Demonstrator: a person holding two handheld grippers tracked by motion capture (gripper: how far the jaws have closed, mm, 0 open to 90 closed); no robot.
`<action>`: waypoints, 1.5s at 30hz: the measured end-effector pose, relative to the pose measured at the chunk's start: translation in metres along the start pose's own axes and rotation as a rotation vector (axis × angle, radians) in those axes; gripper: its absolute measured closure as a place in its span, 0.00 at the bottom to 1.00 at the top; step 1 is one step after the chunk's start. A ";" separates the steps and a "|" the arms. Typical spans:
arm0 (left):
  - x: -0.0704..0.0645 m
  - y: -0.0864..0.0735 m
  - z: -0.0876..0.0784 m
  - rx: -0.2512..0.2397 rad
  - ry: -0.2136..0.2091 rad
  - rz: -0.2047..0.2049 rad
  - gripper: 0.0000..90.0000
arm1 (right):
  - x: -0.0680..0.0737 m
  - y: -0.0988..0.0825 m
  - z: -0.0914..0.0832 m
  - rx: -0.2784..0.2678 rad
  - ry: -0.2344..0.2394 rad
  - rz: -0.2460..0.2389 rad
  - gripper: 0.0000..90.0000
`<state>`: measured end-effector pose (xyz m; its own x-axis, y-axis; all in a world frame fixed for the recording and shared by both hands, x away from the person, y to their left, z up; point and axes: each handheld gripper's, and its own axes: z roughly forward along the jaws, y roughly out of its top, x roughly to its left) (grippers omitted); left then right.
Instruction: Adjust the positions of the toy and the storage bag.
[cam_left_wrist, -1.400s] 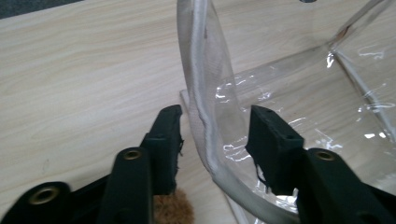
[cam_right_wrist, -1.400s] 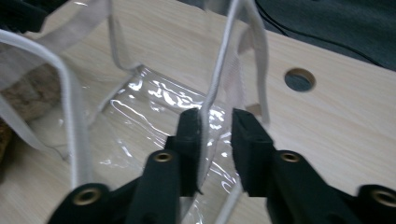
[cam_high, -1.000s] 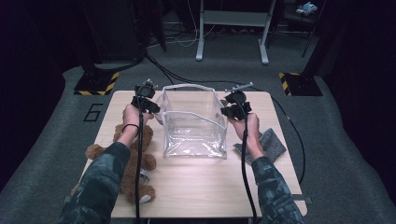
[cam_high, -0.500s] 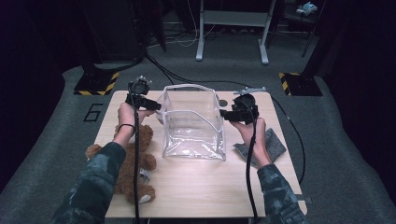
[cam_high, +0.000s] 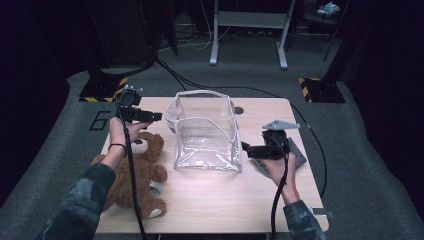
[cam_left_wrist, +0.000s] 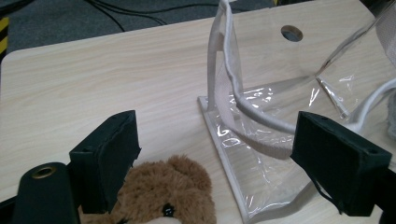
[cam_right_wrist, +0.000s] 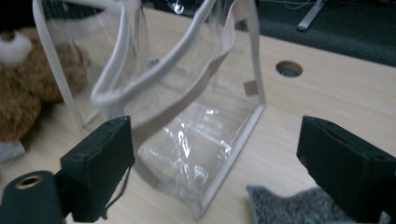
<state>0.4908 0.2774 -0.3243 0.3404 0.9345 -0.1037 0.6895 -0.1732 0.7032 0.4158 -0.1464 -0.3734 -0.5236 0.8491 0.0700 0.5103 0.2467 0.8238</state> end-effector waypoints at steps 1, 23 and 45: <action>0.001 -0.003 -0.001 -0.007 -0.002 -0.012 0.14 | 0.003 -0.007 0.002 -0.001 0.005 -0.010 0.07; 0.008 -0.051 -0.021 -0.021 -0.008 -0.046 0.06 | 0.030 -0.141 0.048 0.116 -0.007 -0.036 0.01; 0.022 -0.097 -0.006 0.066 0.044 -0.094 0.06 | 0.028 -0.154 0.050 0.096 -0.017 -0.031 0.04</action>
<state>0.4275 0.3167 -0.3911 0.2451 0.9601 -0.1350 0.7583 -0.1031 0.6436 0.3569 -0.1370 -0.5263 -0.5285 0.8482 0.0351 0.5577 0.3157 0.7677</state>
